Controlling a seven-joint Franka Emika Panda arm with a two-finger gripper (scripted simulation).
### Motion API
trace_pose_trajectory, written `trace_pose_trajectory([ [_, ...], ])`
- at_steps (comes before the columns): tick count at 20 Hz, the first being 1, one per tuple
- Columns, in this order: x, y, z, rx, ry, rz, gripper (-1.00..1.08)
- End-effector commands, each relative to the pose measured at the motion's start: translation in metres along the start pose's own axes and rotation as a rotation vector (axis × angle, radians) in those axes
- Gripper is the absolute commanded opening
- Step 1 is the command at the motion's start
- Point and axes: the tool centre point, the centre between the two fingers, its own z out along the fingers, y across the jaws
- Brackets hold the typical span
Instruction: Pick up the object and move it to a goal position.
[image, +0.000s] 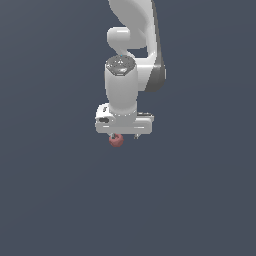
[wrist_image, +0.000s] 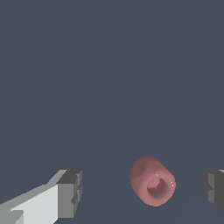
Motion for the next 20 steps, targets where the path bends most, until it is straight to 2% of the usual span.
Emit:
trace_pose_trajectory([
  [1, 0.000, 0.000, 0.000, 0.000, 0.000, 0.000, 1.00],
  [10, 0.009, 0.009, -0.017, 0.025, 0.043, 0.049, 1.00],
  [20, 0.004, 0.011, -0.009, 0.024, 0.037, 0.095, 1.00],
])
